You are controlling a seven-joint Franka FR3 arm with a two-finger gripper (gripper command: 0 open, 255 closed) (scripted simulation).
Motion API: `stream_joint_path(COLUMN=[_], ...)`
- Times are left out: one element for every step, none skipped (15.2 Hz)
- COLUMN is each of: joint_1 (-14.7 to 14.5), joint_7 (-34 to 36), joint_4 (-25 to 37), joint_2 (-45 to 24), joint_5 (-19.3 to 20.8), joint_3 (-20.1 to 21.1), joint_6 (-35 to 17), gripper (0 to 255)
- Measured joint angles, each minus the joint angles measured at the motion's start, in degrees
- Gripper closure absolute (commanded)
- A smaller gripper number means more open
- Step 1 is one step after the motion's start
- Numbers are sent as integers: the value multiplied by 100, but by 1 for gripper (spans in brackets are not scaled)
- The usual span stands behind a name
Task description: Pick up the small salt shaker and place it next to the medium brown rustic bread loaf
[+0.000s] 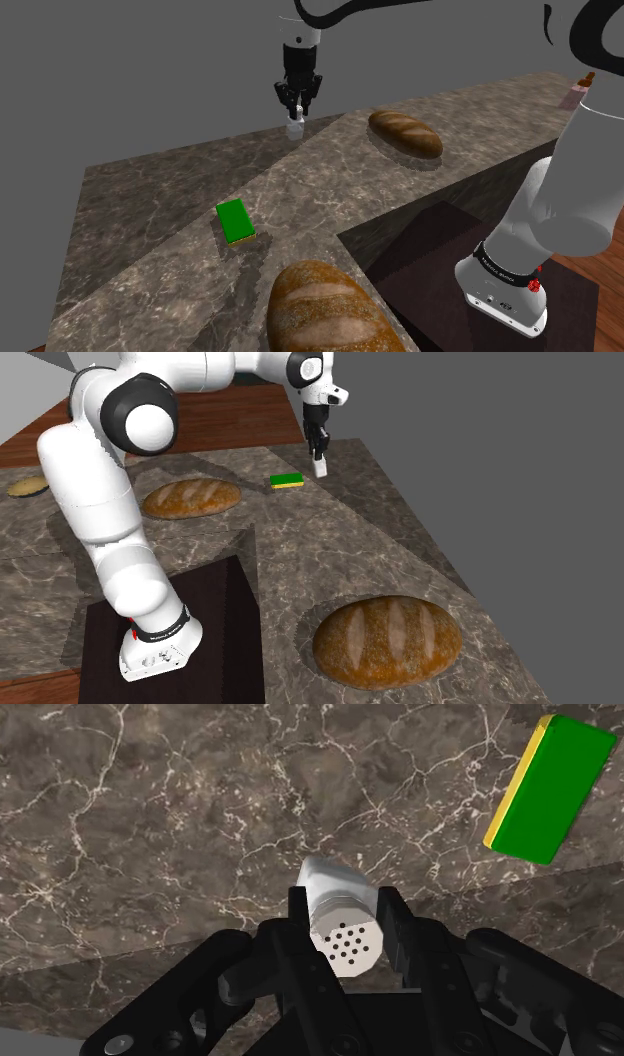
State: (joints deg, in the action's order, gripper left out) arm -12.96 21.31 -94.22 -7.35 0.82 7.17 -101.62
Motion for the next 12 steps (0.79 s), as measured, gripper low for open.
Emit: stream_joint_path(joint_1=[-66, -156, -225, -305, -369, -443, -513, -583, -653, -741, -819, -906], joint_7=[120, 277, 401, 545, 660, 791, 919, 1040, 1165, 1318, 1453, 1601], joint_4=[-73, -19, -1, -80, -160, -84, -181, -8, -9, 52, 99, 136], joint_2=[39, -8, 6, 62, 89, 41, 98, 0, -2, -68, -98, -130], joint_5=[3, 18, 24, 22, 23, 39, 35, 62, 69, 90, 106, 124], joint_3=[51, 119, 172, 235, 285, 341, 398, 449, 502, 565, 621, 681], joint_6=[-33, -25, 9, -16, -69, -38, -80, -1, -2, -3, 18, 26], gripper=[255, 255, 255, 255, 255, 255, 255, 255, 255, 255, 255, 255])
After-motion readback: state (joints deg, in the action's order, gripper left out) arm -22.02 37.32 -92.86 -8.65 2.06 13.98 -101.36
